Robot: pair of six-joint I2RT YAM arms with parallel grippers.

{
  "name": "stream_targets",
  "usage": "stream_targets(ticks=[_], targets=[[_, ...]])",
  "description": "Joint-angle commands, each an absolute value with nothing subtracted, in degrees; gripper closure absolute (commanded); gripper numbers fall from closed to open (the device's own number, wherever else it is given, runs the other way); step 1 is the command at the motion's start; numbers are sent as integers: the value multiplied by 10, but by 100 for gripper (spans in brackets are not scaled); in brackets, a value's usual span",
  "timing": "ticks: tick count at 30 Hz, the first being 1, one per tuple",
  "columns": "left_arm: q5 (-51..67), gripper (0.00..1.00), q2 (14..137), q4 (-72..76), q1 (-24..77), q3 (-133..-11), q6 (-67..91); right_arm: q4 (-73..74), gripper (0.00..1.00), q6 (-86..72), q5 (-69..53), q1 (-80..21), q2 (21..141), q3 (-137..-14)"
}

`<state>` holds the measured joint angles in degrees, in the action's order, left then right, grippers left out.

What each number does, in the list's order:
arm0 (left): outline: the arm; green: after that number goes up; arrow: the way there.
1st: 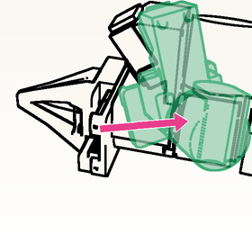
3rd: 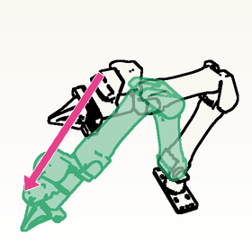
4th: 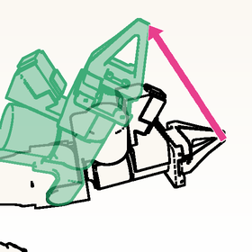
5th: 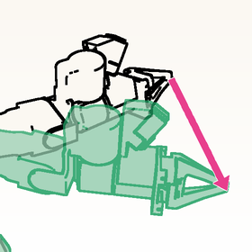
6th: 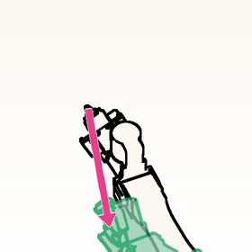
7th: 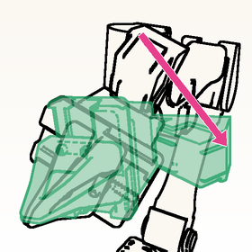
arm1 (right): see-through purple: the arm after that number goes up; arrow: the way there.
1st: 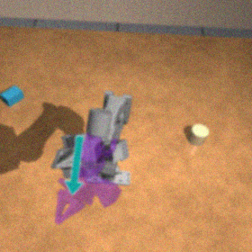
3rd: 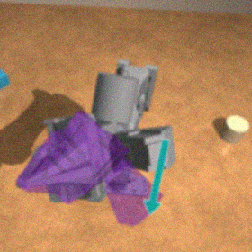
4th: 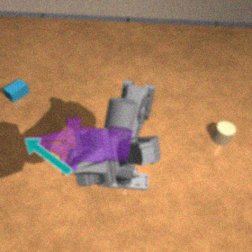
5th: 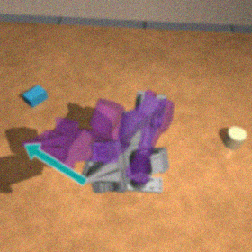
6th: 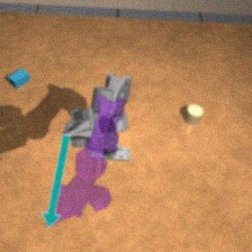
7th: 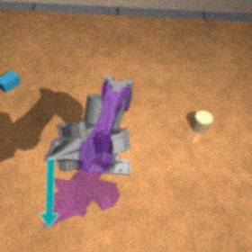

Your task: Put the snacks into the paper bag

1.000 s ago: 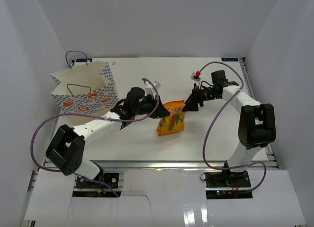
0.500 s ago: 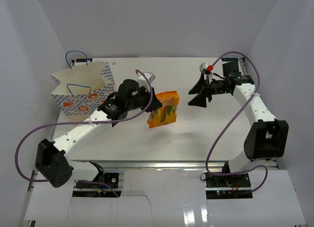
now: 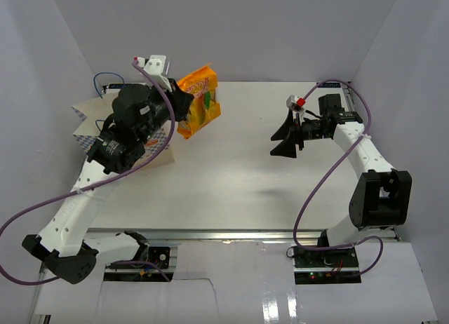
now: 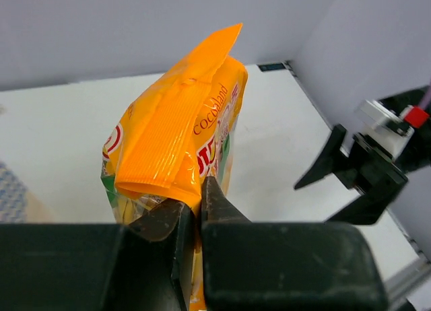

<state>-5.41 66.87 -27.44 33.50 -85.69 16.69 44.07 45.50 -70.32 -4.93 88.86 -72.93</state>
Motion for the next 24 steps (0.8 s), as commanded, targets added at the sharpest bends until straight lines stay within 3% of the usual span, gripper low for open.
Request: stream_targets(ticks=[1, 6, 15, 24], targets=[[-126, 100, 646, -275, 317, -945, 103, 448, 20, 466, -724, -47, 886, -726], [-161, 100, 657, -321, 306, -1033, 15, 448, 20, 466, -725, -47, 886, -717], [-221, 100, 676, -325, 280, -1056, -83, 448, 20, 466, -728, -46, 885, -714], [-71, 100, 709, -325, 197, -1071, -26, 449, 20, 467, -733, -46, 882, -706]])
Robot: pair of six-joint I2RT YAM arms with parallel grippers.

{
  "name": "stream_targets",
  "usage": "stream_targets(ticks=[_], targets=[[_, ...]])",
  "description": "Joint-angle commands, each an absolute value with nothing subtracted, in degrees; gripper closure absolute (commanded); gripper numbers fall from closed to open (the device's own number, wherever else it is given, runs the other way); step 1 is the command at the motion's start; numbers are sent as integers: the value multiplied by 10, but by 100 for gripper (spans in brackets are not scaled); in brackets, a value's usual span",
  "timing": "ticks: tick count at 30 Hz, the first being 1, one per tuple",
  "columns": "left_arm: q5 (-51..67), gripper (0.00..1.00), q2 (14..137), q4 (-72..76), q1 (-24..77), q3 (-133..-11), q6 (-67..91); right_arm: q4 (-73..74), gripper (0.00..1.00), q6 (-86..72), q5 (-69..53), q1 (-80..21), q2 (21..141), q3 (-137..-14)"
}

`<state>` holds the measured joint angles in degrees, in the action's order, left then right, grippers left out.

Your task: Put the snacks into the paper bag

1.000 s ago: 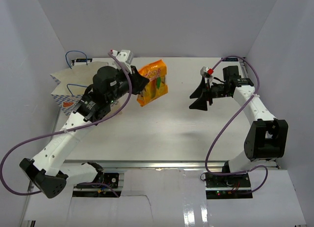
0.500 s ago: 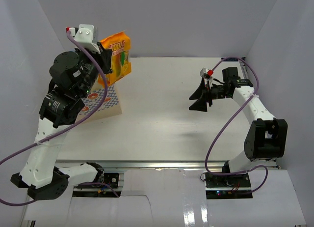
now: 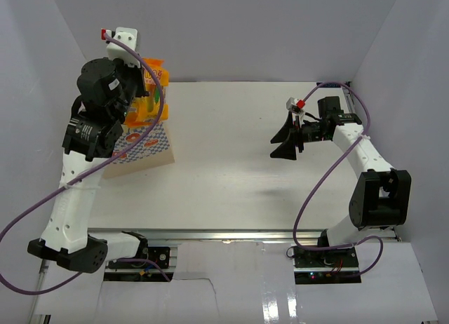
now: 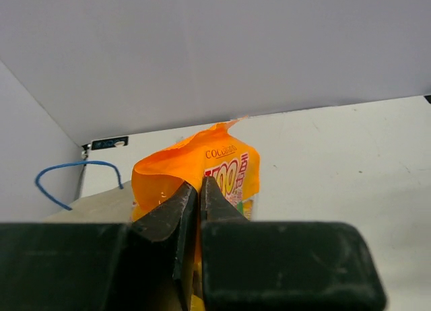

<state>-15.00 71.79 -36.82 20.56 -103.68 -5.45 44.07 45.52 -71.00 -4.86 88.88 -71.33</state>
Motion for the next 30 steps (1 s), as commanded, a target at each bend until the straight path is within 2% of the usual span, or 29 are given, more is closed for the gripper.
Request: stream_targets(ticks=[1, 6, 8, 9, 11, 13, 14, 15, 19, 24, 30], targets=[[-58, 100, 709, -323, 197, -1069, -17, 449, 20, 467, -734, -46, 881, -704], [43, 100, 691, -297, 191, -1011, 64, 445, 20, 452, -725, -75, 886, -715], [83, 100, 680, -278, 190, -976, 83, 359, 20, 320, -694, -119, 892, -726], [95, 100, 676, -270, 190, -963, 100, 306, 17, 251, -690, -133, 896, -726], [118, 100, 673, -251, 190, -947, 115, 80, 17, -5, -664, -170, 898, -719], [134, 100, 673, -238, 190, -932, 133, -128, 7, -192, -604, -197, 901, -715], [148, 100, 674, -234, 189, -928, 140, -173, 2, -222, -555, -219, 904, -722], [155, 100, 678, -229, 189, -922, 145, -208, 10, -239, -545, -231, 911, -742], [177, 100, 674, -200, 189, -890, 175, -284, 10, -281, -543, -275, 953, -813], [199, 100, 664, -174, 189, -844, 196, -438, 10, -444, -534, -315, 1010, -824], [216, 100, 667, -174, 189, -835, 200, -382, 6, -429, -445, -362, 1076, -885]])
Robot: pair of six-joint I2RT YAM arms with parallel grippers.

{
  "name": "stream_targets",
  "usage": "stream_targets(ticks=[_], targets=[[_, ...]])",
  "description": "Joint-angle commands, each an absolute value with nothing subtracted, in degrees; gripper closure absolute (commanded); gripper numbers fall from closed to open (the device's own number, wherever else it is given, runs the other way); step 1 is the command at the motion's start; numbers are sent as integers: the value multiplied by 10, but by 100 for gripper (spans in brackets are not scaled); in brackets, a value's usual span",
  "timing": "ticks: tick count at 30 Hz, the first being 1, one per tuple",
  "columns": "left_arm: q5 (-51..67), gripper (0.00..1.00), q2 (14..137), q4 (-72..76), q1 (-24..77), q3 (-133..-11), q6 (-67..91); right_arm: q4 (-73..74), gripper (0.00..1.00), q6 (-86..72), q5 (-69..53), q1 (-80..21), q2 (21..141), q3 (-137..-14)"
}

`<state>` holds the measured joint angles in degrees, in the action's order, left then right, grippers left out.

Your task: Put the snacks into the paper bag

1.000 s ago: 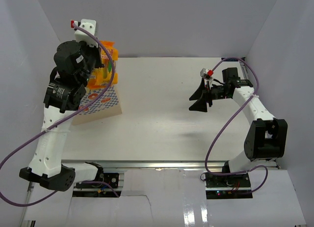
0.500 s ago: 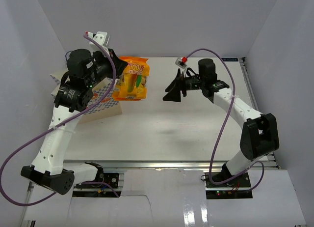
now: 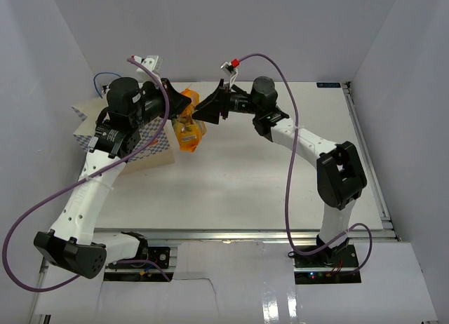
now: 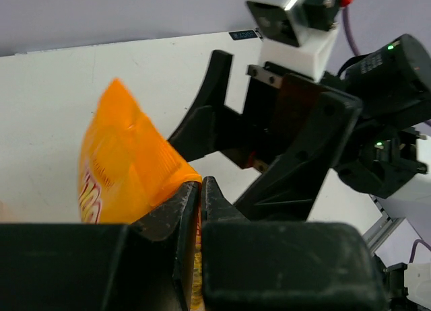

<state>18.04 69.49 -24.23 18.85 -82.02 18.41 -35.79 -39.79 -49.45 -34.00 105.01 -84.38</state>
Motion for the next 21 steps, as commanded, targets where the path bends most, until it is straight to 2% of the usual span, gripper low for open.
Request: stream_targets(ticks=[1, 3, 6, 10, 15, 16, 21], targets=[[223, 100, 668, -176, 189, -837, 199, -385, 4, -431, -432, -363, 1082, -886], [227, 100, 670, -178, 189, -838, 199, -390, 0, -431, -425, -362, 1092, -884], [235, 100, 667, -170, 189, -826, 206, -418, 11, -417, -449, -357, 1088, -871], [253, 100, 666, -148, 189, -799, 228, -447, 15, -394, -507, -354, 1065, -827], [276, 100, 669, -107, 189, -762, 257, -411, 11, -367, -509, -353, 1028, -796], [279, 100, 670, -104, 189, -759, 262, -417, 7, -367, -511, -354, 1015, -788], [295, 100, 678, -75, 189, -737, 279, -418, 4, -372, -526, -353, 991, -752]])
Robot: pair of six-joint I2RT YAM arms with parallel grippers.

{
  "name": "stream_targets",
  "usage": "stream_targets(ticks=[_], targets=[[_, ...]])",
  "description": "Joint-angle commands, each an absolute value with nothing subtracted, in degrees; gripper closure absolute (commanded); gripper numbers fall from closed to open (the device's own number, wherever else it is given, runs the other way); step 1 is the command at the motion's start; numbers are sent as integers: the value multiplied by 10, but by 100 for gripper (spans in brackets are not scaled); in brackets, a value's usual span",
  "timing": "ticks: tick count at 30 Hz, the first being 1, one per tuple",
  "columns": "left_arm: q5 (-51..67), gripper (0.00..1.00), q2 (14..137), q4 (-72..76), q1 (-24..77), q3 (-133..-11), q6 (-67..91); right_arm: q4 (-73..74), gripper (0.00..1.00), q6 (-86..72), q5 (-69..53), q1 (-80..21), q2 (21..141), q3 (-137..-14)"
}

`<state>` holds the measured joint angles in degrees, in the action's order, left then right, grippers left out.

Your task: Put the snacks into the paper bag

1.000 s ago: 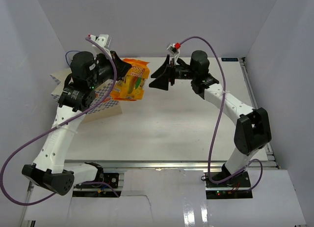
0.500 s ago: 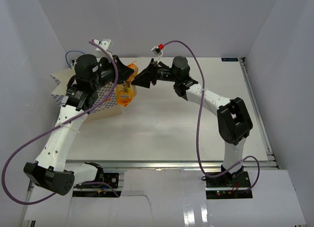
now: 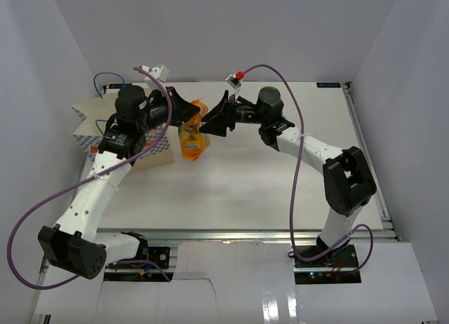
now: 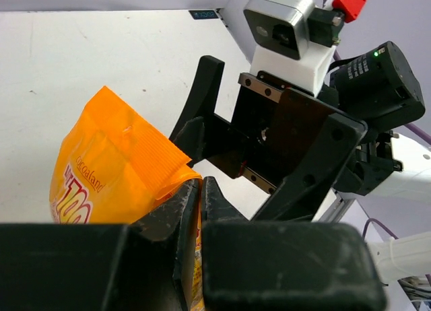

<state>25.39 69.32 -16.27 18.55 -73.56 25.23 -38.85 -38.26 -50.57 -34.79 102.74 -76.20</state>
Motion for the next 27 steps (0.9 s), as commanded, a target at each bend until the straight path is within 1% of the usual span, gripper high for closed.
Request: stream_targets(ticks=[1, 5, 8, 10, 12, 17, 23, 24, 26, 27], targets=[[298, 100, 679, -69, 189, -734, 282, -418, 4, -372, -529, -353, 985, -749], [308, 100, 684, -50, 189, -719, 295, -393, 4, -362, -534, -352, 973, -727], [316, 100, 686, -39, 190, -705, 304, -339, 2, -337, -493, -352, 960, -720], [316, 100, 686, -32, 190, -695, 309, -221, 2, -309, -413, -354, 957, -739], [317, 100, 685, -19, 191, -681, 317, -161, 2, -291, -365, -359, 957, -768], [323, 100, 691, -3, 195, -663, 330, -87, 3, -304, -284, -370, 961, -803], [327, 100, 704, 27, 204, -661, 336, -24, 0, -268, -126, -413, 975, -836], [329, 100, 706, 29, 205, -661, 336, -23, 6, -250, -100, -424, 980, -839], [330, 100, 708, 32, 207, -661, 337, -28, 12, -236, -90, -433, 984, -838], [329, 100, 709, 33, 208, -661, 337, -31, 24, -227, -84, -435, 985, -838]])
